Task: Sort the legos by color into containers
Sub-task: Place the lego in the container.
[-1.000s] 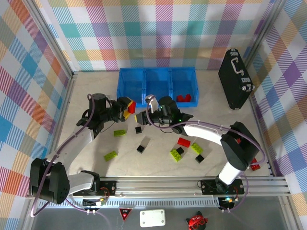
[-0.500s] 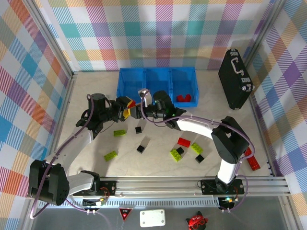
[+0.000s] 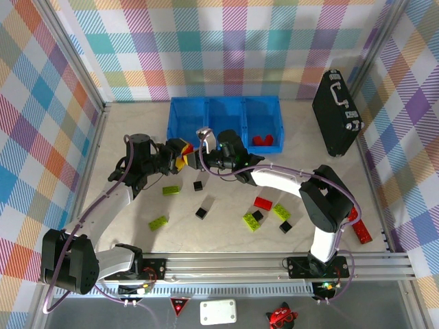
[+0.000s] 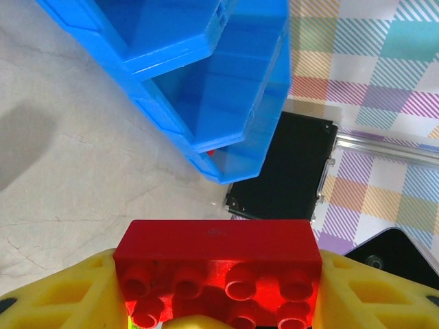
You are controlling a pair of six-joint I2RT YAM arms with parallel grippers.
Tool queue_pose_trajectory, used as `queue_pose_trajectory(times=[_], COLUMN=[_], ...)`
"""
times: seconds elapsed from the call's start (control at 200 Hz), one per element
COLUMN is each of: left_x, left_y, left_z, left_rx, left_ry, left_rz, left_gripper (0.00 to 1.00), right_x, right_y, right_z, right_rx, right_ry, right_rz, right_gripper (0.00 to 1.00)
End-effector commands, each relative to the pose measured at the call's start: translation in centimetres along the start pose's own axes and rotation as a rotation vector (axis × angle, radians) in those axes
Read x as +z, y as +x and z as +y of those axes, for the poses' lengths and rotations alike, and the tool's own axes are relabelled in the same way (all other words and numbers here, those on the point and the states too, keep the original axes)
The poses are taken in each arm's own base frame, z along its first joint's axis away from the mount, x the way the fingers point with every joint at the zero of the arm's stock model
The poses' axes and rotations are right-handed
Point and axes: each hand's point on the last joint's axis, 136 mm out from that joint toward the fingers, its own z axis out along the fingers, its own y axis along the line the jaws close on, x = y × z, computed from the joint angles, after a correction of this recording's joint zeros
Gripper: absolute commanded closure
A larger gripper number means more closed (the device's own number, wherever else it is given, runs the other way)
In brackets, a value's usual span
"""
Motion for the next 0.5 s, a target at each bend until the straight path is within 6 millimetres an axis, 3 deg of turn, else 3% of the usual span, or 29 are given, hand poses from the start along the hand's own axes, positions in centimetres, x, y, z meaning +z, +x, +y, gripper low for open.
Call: queue_pose_trajectory(times=[0.0, 0.355, 0.495], left_x=[-0.5, -0.6, -1.5], left_y=[0.2, 0.3, -0.1], left_z=[-0.8, 0.1, 1.8], left_rx=[0.014, 0.06, 0.175], left_ry=[0.02, -0.024, -0.166], left_rz=[0.014, 0.014, -0.008], left_gripper=[0.41, 0.29, 0.26], right_x=[0.1, -0.5, -1.1], right_y=[-1.3, -0.2, 0.9], right_z=[1.5, 0.4, -0.8], right_rx=[0.003, 0.011, 0.024], right_ry=[-0.046, 0.029, 0.111], right_rz=[-0.02, 0.037, 0.113], right_gripper=[0.78, 0.79, 0.8])
